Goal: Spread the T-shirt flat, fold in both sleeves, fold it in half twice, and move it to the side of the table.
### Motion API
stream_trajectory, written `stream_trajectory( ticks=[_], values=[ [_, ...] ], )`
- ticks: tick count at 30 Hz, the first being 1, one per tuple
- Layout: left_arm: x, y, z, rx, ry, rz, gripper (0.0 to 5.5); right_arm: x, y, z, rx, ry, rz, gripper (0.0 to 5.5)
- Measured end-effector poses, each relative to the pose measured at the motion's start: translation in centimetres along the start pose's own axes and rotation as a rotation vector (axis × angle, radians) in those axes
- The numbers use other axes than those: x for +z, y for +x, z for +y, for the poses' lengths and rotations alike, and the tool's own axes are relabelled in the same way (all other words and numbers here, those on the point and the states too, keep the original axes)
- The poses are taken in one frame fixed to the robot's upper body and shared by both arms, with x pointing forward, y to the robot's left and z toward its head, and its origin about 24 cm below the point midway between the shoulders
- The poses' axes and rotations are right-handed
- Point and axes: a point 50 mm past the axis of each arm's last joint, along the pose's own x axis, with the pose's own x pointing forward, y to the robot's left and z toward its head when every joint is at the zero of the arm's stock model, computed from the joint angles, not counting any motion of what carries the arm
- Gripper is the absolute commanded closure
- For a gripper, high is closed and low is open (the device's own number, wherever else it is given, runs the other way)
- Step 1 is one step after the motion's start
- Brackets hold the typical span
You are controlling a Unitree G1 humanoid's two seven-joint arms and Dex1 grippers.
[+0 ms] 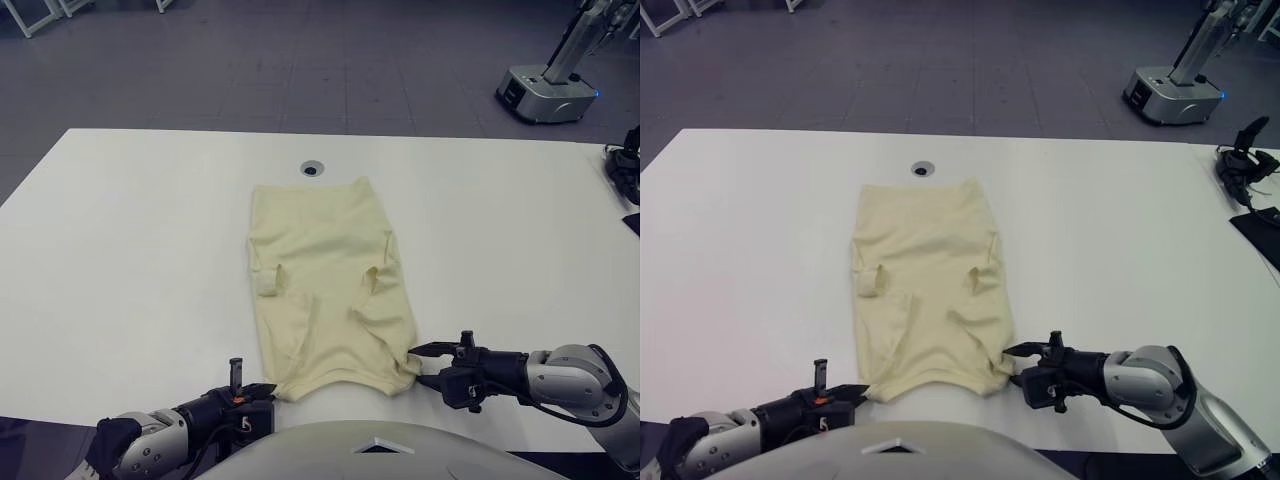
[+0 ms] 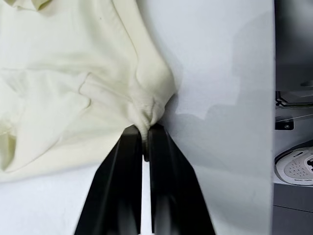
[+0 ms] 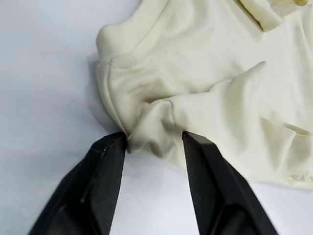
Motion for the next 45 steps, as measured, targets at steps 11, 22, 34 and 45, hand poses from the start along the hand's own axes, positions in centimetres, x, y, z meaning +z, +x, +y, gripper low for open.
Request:
stream_trajectory(
  ticks=[11, 22, 34, 45],
  values=[
    [-1.0, -0.2, 1.4, 0.019, 0.017, 0.017, 5.5, 0.6, -0.2, -0.8, 0.023, 0.093, -0.017, 5.5],
    [-1.2, -3.1, 5.1, -0.081, -0.097, -0.034, 5.5, 2.0, -2.3, -3.9, 0.12, 0.411, -0.127, 5.5],
    [0.7, -5.3, 4.9, -0.311, -0.269, -0.182, 5.5, 2.9, -3.9, -2.9, 0.36, 0.622, -0.166, 5.5],
    [1.8, -6.0, 4.3, -0.421, -0.342, -0.255, 5.5, 4.2, -5.0, -2.9, 0.478, 0.732, -0.222, 5.5]
  ],
)
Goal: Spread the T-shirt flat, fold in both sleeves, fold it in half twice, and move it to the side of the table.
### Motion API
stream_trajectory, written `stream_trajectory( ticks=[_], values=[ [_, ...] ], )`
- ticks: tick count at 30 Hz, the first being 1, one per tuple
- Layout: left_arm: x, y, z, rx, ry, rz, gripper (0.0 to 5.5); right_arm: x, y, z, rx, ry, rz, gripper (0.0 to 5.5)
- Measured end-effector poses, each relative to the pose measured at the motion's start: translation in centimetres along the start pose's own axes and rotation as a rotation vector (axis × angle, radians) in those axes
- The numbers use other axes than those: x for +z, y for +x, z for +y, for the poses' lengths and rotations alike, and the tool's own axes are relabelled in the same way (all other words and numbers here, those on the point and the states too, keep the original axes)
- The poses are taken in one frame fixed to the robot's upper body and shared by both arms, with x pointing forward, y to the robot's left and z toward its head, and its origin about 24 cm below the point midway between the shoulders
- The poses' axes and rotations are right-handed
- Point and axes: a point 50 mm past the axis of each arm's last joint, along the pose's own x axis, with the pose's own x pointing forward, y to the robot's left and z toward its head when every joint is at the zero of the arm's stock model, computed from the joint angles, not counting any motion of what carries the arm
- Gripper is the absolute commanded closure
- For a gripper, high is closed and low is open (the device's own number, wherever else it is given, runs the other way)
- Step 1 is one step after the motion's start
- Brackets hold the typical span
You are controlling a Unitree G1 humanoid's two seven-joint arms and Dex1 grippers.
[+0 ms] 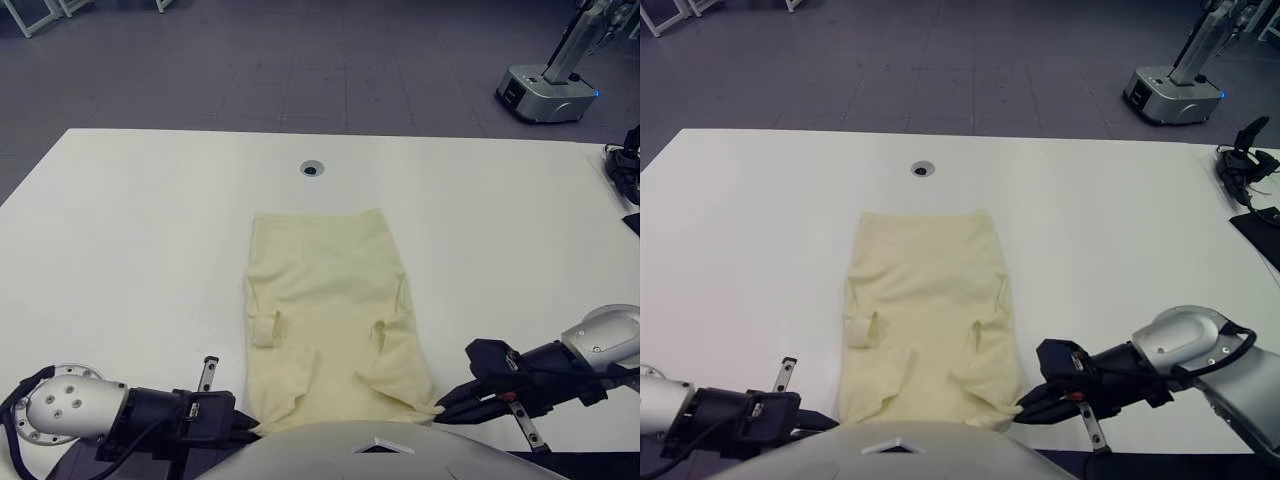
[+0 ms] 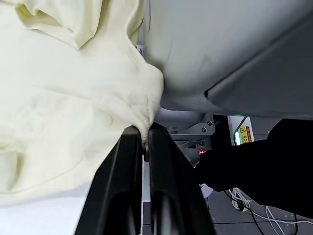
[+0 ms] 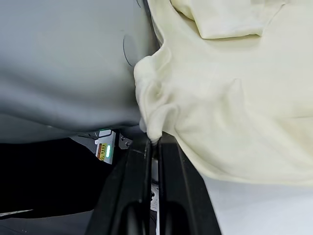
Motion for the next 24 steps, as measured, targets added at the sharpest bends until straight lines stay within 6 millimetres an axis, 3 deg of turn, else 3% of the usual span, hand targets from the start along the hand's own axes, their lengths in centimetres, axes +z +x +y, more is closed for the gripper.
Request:
stream_trajectory(
  ticks=[6, 12, 16, 24],
  values=[
    [1.3, -2.9, 4.4, 0.144, 0.031, -0.077, 5.5, 3.3, -3.3, -3.2, -0.153, -0.041, -0.131, 5.5],
    [3.7, -5.8, 9.4, 0.257, 0.105, -0.147, 5.5, 7.2, -6.5, -8.1, -0.299, -0.104, -0.224, 5.5],
    [4.2, -6.9, 12.3, 0.312, 0.125, -0.142, 5.5, 8.4, -6.9, -11.1, -0.335, -0.107, -0.239, 5.5],
    [4.7, -7.3, 18.0, 0.396, 0.122, -0.176, 5.5, 9.0, -7.3, -15.4, -0.397, -0.078, -0.262, 5.5]
  ],
)
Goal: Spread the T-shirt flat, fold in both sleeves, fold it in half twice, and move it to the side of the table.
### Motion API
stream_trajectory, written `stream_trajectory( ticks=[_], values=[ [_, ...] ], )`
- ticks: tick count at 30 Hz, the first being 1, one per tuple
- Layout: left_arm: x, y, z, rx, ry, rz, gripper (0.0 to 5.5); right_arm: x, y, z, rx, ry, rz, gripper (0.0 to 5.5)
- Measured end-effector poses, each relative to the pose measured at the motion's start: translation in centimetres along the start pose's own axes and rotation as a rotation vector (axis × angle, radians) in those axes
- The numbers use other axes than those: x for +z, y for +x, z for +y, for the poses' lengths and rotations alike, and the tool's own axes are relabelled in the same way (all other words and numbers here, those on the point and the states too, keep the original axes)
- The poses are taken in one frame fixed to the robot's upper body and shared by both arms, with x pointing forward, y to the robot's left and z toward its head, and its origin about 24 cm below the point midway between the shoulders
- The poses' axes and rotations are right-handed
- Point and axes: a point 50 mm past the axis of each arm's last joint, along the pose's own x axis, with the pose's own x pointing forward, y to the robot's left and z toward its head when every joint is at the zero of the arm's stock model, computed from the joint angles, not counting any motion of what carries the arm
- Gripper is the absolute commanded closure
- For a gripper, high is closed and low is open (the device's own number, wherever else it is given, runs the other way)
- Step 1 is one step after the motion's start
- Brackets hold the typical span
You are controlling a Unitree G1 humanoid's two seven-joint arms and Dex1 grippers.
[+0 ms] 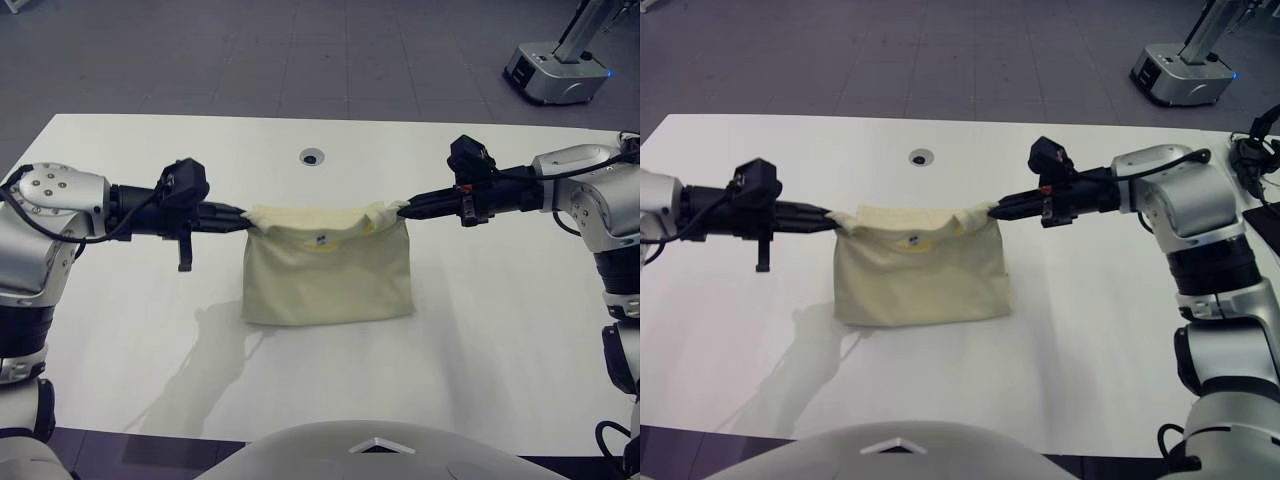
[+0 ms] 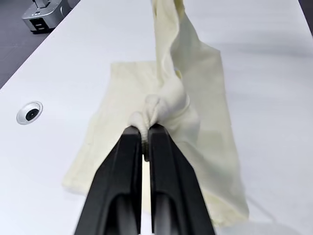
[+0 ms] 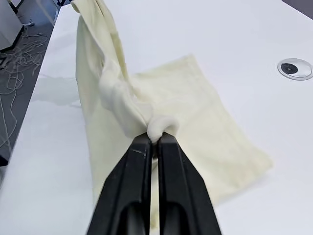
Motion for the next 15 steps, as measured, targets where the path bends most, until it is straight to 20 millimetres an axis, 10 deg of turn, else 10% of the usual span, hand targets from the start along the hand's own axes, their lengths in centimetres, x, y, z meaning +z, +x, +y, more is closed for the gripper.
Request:
stream_trajectory(
  ticks=[15],
  values=[
    [-3.8, 3.9, 4.5, 0.131, -0.103, 0.05, 5.5, -1.9, 3.9, -5.0, -0.111, 0.095, 0.017, 5.5]
  ],
)
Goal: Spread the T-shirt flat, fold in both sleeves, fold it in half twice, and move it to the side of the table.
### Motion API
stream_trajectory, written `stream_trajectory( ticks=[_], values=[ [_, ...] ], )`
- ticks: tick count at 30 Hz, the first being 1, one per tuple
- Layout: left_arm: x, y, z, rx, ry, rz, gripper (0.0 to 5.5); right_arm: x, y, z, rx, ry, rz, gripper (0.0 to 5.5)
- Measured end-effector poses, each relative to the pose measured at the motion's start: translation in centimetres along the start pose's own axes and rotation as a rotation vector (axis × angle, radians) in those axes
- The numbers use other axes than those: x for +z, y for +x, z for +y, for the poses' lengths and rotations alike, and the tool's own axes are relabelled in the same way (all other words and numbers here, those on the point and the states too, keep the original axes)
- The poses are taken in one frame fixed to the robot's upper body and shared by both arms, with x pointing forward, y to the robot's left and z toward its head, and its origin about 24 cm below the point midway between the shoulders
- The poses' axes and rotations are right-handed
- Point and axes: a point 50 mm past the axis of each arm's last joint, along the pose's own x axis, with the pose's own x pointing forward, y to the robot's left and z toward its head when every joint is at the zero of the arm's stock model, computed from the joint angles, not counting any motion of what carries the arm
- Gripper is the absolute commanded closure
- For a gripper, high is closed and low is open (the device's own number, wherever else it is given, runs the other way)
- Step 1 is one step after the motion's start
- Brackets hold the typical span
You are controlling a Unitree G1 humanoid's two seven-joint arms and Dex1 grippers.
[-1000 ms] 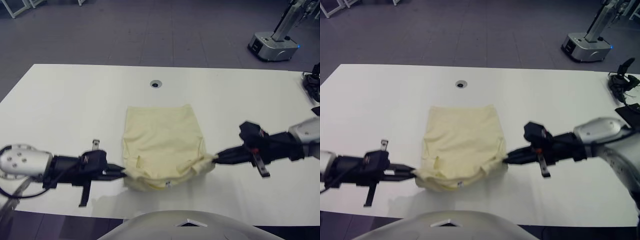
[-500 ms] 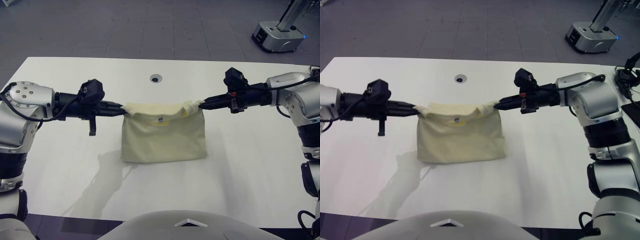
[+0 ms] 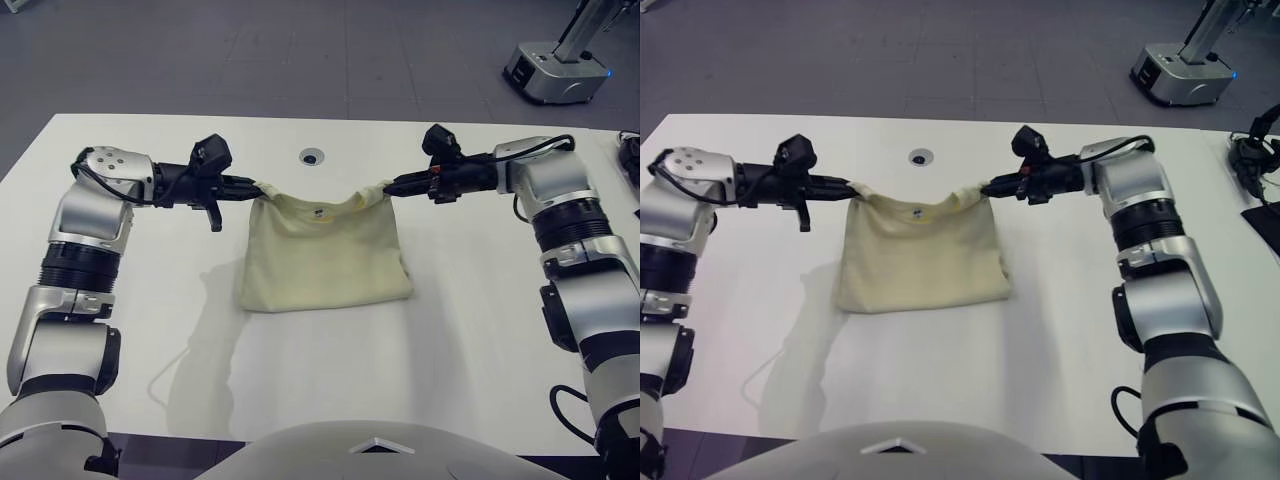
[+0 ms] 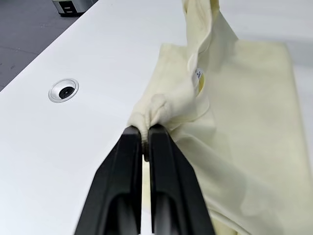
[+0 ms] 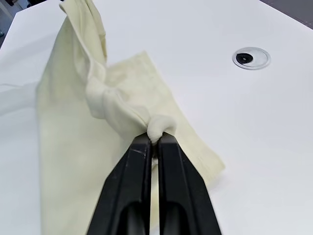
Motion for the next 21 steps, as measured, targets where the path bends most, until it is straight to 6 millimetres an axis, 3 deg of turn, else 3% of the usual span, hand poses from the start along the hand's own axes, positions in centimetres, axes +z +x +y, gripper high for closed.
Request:
stream_trajectory(
  ticks=[6, 7, 12, 16, 21],
  values=[
    [-2.3, 3.1, 0.6, 0.049, -0.063, 0.049, 5.5, -2.9, 2.1, -0.8, -0.068, 0.057, 0.051, 5.5],
    [-2.6, 3.7, 0.8, 0.077, -0.068, 0.06, 5.14, -3.3, 2.3, -0.9, -0.092, 0.066, 0.053, 5.5],
    [-3.5, 5.5, 1.6, 0.229, -0.102, 0.097, 4.24, -4.1, 3.0, -2.0, -0.312, 0.048, 0.041, 4.45],
    [-3.4, 4.2, 2.9, 0.396, -0.101, 0.075, 3.44, -3.0, 2.6, -2.6, -0.423, 0.013, -0.049, 3.69],
    [-0.6, -0.1, 3.5, 0.56, 0.077, 0.016, 2.63, -1.1, 2.0, -2.7, -0.492, -0.155, -0.099, 2.91]
  ],
)
